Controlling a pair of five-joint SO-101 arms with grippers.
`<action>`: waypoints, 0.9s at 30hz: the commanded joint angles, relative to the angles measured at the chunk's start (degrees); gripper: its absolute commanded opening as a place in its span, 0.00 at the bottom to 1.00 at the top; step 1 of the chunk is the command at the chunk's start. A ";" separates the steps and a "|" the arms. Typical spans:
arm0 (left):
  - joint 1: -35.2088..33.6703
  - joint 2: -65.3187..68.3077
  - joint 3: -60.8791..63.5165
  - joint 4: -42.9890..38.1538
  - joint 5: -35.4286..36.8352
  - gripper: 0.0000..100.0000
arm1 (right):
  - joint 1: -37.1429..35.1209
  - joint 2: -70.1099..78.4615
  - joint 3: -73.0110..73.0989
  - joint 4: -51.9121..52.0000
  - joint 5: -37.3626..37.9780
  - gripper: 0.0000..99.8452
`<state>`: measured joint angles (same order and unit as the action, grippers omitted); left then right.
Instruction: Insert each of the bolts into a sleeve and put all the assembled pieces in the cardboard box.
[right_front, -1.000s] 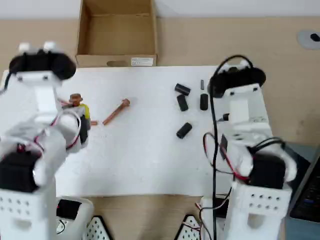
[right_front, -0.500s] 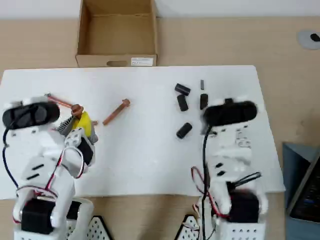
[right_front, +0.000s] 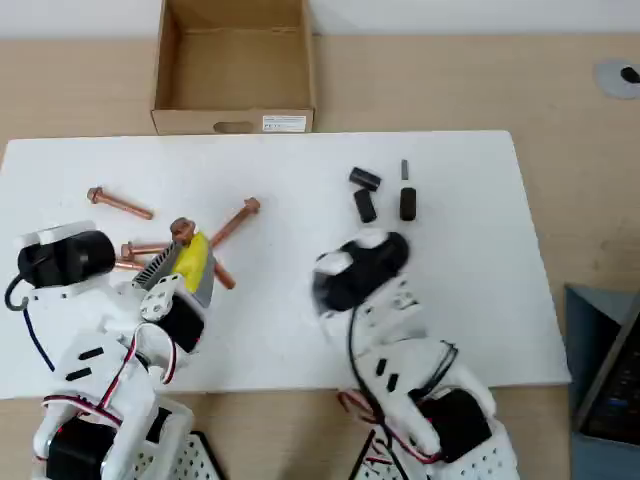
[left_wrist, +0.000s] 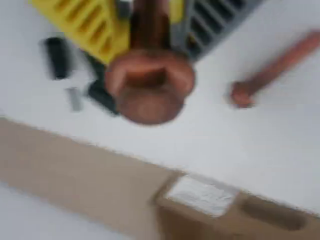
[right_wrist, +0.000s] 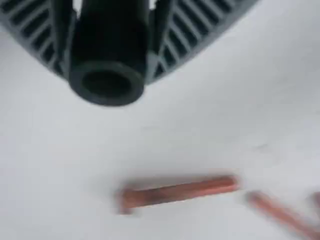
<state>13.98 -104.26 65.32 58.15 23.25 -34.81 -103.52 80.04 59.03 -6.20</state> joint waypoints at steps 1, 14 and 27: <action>2.02 -0.40 -0.35 -5.19 2.81 0.00 | -6.90 -7.34 0.92 -2.20 -0.26 0.01; 11.25 -0.31 0.44 -9.23 5.71 0.00 | -12.26 -8.40 1.98 -5.01 0.00 0.01; 11.25 -0.31 5.54 -9.58 5.71 0.00 | -14.37 -8.40 -0.57 -5.01 2.73 0.01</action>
<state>24.62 -104.26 71.03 50.24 28.70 -48.35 -103.52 82.15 55.69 -4.09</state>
